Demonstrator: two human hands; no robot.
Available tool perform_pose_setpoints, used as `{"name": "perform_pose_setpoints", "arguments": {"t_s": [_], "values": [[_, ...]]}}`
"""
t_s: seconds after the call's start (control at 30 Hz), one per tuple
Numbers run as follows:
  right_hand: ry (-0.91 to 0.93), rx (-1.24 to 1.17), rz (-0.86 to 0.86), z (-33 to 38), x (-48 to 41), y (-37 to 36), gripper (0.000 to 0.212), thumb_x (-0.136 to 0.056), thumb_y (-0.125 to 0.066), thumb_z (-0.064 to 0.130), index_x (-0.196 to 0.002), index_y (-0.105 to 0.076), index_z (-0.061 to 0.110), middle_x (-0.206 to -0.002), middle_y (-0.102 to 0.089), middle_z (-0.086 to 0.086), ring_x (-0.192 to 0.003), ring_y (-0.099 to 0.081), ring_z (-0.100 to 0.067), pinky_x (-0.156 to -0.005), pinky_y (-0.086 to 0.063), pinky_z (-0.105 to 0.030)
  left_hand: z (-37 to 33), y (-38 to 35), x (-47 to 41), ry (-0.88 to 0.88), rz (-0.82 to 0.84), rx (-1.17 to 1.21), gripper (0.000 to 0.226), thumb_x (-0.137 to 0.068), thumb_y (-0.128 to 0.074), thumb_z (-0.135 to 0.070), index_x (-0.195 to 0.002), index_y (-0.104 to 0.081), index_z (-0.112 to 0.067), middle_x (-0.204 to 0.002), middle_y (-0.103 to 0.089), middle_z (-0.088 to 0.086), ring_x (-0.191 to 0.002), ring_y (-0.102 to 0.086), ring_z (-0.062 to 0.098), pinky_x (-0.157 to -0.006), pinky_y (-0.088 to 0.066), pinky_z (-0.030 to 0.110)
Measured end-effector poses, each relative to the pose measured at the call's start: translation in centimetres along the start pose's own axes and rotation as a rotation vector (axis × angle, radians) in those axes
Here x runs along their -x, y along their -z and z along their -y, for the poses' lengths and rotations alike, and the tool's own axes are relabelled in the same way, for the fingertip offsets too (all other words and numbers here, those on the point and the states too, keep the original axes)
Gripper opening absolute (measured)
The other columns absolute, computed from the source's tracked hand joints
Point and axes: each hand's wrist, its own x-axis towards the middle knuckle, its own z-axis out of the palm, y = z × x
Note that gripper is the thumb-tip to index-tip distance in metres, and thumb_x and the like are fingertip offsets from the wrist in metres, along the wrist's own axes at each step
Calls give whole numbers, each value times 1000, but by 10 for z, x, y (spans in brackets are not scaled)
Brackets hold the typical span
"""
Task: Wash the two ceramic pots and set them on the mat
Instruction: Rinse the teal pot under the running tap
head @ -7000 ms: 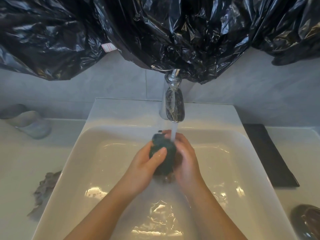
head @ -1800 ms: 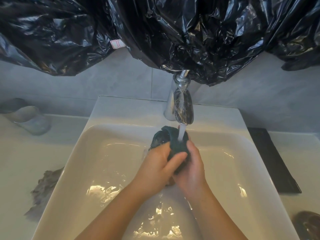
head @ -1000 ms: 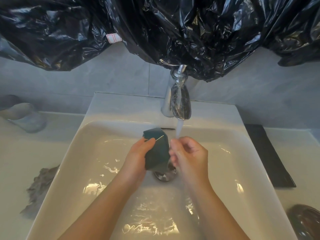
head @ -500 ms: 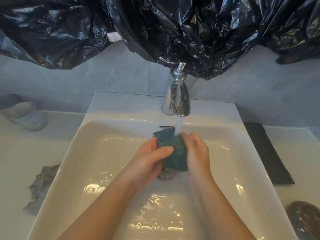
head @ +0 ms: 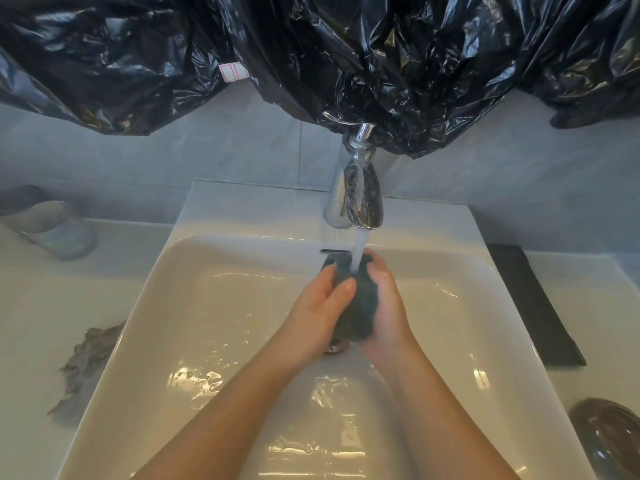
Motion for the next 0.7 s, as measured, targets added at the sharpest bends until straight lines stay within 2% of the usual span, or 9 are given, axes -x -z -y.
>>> {"name": "perform_pose_setpoints", "arguments": {"t_s": [0.07,0.13,0.2,0.27,0.37,0.47,0.53,0.63,0.7], "values": [[-122,-48,23,1,1,0,36,-94,-48,43,-82,-73,19,-74,-68,-2,-70,-66,-19,-59,-52,-28,0,-3,3,-34,26,-99,31,-85,-43,-30,-109,-62,-25,-103,-70,1,-100,-66,15,-91,-53,39],[-97,0,37,-4,2,-3,35,-91,-52,45,-100,-68,15,-77,-67,-1,-74,-66,-19,-59,-51,-28,0,-3,1,-67,-82,-166,32,-86,-39,-34,-101,-64,-20,-95,-69,4,-93,-66,19,-85,-55,43],[46,69,57,-11,0,-4,44,-84,-53,32,-124,-53,12,-88,-65,-3,-80,-66,-16,-60,-53,-26,-2,-1,-7,-62,-221,-190,33,-93,-37,-34,-93,-65,-17,-88,-68,5,-87,-65,23,-79,-54,42],[134,166,100,-14,1,-6,54,-79,-49,19,-134,-45,21,-100,-63,-5,-82,-67,-11,-63,-53,-22,-7,-2,-15,0,-299,-117,36,-100,-34,-31,-90,-67,-19,-89,-70,5,-88,-65,24,-81,-53,40],[136,103,29,-13,0,-6,52,-80,-54,24,-133,-50,26,-109,-66,-5,-90,-70,-12,-66,-54,-23,-6,-6,-14,-17,-239,-19,34,-101,-33,-32,-98,-66,-22,-95,-71,3,-92,-68,18,-87,-54,41],[-28,-91,0,-7,-4,-6,49,-80,-61,46,-117,-65,12,-102,-70,-8,-93,-69,-21,-73,-55,-30,4,-10,-9,-143,-105,-272,29,-91,-37,-34,-103,-60,-20,-92,-68,-1,-89,-66,14,-80,-54,37],[-80,-88,-20,-7,-5,-8,51,-82,-58,48,-118,-65,12,-97,-69,-7,-91,-68,-21,-73,-54,-31,3,-10,-12,-128,-148,-296,30,-88,-37,-38,-92,-60,-20,-84,-66,3,-82,-66,18,-76,-55,43],[123,60,-13,-15,-6,-5,54,-83,-56,33,-135,-48,20,-103,-68,0,-95,-68,-14,-72,-54,-26,-6,-10,-21,-24,-263,-200,39,-94,-34,-42,-82,-64,-20,-84,-68,8,-84,-66,25,-80,-54,49],[236,116,38,-18,-2,-5,63,-80,-54,34,-139,-42,18,-109,-66,1,-99,-67,-11,-77,-54,-23,-7,-11,-24,16,-274,-149,41,-100,-31,-40,-85,-68,-28,-92,-71,6,-92,-67,23,-87,-52,47]]}}
